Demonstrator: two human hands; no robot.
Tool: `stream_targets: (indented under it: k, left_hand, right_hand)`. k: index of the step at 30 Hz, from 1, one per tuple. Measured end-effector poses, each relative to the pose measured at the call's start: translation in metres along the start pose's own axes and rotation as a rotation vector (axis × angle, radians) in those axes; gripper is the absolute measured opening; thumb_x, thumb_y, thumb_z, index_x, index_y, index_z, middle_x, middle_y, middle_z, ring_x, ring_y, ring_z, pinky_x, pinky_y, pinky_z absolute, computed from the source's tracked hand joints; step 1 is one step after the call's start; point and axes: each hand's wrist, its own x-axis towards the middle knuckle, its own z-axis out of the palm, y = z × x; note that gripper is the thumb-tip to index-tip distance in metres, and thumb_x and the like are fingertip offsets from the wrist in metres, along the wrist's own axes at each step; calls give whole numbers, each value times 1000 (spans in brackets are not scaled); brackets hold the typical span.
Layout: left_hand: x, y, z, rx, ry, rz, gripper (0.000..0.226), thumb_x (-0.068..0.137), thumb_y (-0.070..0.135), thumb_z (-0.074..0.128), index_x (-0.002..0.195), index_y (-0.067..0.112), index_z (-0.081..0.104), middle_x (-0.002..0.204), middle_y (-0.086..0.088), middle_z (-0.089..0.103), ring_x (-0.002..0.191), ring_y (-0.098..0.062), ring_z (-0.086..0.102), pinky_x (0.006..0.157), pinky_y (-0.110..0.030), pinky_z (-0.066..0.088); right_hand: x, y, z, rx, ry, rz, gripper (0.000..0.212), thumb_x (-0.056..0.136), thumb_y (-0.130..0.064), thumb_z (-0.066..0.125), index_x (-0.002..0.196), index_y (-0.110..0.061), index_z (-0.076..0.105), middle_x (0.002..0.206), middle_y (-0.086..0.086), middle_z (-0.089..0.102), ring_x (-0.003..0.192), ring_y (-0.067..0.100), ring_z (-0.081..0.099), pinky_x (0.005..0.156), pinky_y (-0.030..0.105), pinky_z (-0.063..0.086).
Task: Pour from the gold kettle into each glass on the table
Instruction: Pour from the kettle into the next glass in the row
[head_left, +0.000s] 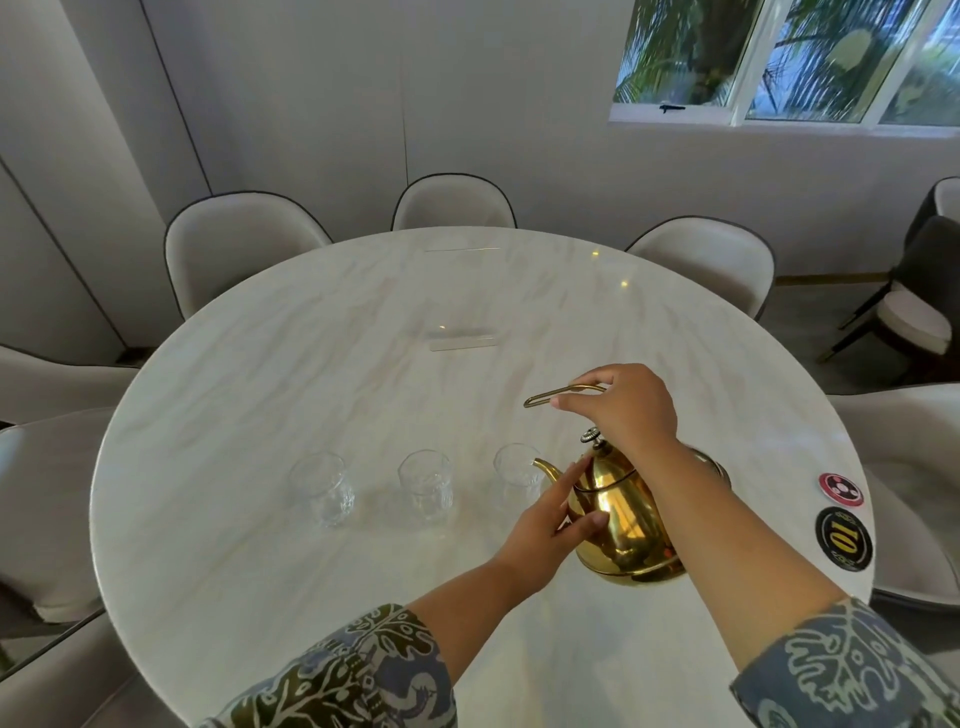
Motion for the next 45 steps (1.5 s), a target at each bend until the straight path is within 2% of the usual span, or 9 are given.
stream_targets:
  k: [5,11,18,23,27,32,37,42,45]
  left_hand:
    - [1,1,1,-46,4,12,51,94,33,53,130,57,26,132,10,52,122,-16,55,107,-35,42]
    - [0,4,2,-71,19,4,50,94,31,53,129,56,28,116,27,55,117,-9,58,98,-20,46]
    - [-1,10,4,-127,35,-4,50,95,25,53,130,50,28,121,22,53,119,-10,55,88,-9,48]
    - [-2,13,4,-124,34,-14,51,96,23,51,135,44,26,118,26,51,112,-5,57,85,-8,48]
    - [-3,14,4,-130,35,-21,55,96,20,50,143,35,24,114,28,51,99,7,60,79,-6,48]
    - [-2,17,5,-148,45,-28,57,96,19,50,145,30,23,114,26,51,99,6,59,76,-4,47]
    - [-1,21,6,-155,47,-18,58,96,20,50,146,30,22,112,30,48,95,12,58,74,-2,46]
    - [-2,23,8,-182,61,-13,59,96,22,50,146,31,21,114,29,46,109,-2,54,77,-2,46]
    - [-2,24,9,-190,62,-15,59,96,21,50,146,30,21,112,31,46,107,0,54,77,-2,47]
  right_hand:
    - [1,-5,-2,-37,-14,-12,31,69,-42,80,93,-23,75,101,-3,72,69,9,54,70,29,52]
    - [1,-10,-4,-69,-40,-25,30,71,-42,79,92,-22,74,100,-2,72,71,10,53,70,29,50]
    - [2,-16,-4,-127,-55,-47,36,72,-42,78,99,-19,74,110,0,71,97,18,63,73,30,49]
    - [2,-20,-5,-152,-63,-57,36,73,-42,78,99,-18,74,112,0,70,102,18,62,76,32,49]
    - [4,-23,-5,-152,-78,-50,33,71,-41,78,96,-19,74,108,-1,71,98,18,63,73,29,48]
    - [7,-27,-5,-171,-86,-47,29,70,-41,79,90,-21,74,97,-1,72,78,14,57,68,27,48]
    - [11,-28,-6,-191,-91,-49,27,69,-42,80,87,-22,74,93,-1,71,75,13,57,68,28,49]
    - [14,-29,-5,-209,-94,-58,27,68,-43,80,86,-23,74,91,-2,71,77,14,58,64,26,48]
    - [14,-30,-6,-220,-100,-62,29,69,-43,80,89,-23,75,92,-3,70,78,14,58,64,25,47]
